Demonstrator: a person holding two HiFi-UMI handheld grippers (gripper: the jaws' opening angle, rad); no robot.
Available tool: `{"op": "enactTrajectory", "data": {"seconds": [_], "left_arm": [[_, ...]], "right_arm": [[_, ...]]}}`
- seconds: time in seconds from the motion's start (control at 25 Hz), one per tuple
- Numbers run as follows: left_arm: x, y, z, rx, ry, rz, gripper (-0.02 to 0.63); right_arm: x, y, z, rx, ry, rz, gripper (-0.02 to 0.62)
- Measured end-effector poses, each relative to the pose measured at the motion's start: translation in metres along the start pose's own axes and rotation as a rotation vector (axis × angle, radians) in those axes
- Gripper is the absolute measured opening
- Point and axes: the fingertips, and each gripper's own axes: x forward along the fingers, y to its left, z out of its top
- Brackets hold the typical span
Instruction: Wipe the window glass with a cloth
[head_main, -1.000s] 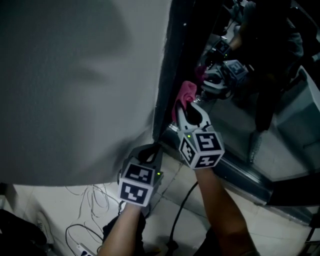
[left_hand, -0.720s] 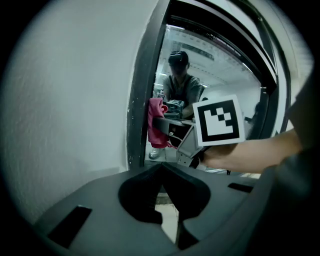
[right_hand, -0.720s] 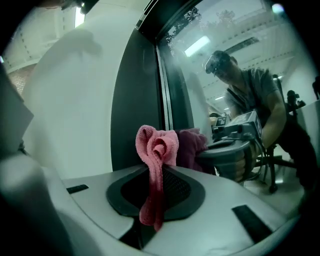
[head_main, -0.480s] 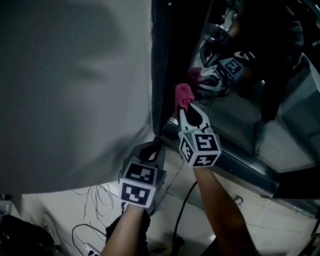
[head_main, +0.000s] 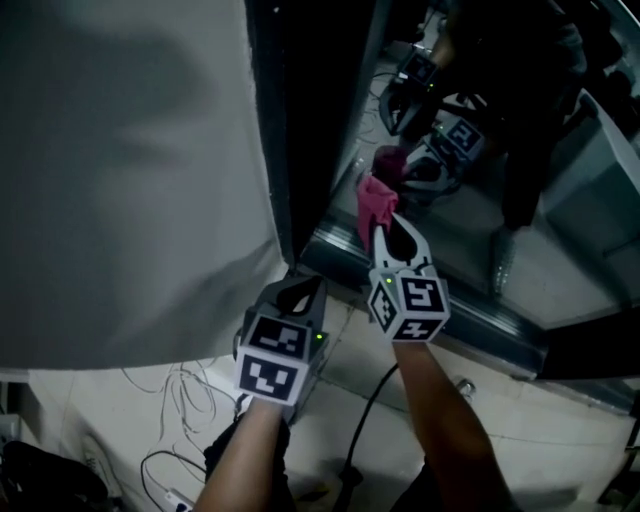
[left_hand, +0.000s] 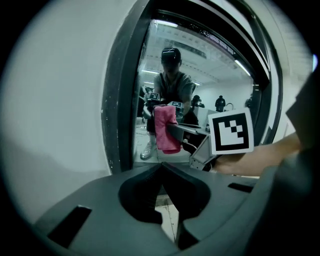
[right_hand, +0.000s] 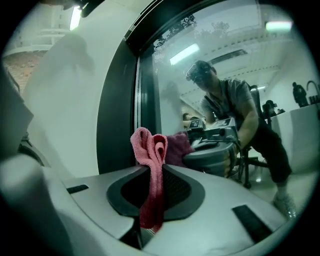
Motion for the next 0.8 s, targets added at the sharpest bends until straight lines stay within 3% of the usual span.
{"op": "enactTrajectory", "data": {"seconds": [0.32,0.56,0.8], "left_arm": [[0.023,-0.034,0.007,0.036,0.006,-0.058,0.002],[0.041,-0.076,0.011,0.141,0.026,-0.098,0.002],[0.062,-0.123,0.010,0.163,0.027,-0.173,0.002]], "right_arm": [[-0.040,-0.048,-0.002,0.001,0.037,-0.079,0.052],[-0.079,-0.090,0.000,-0.008,0.046,-0.135,0.052],[-0.117,-0.132,-0.007,0.009,0.058,-0.201,0.052]]}}
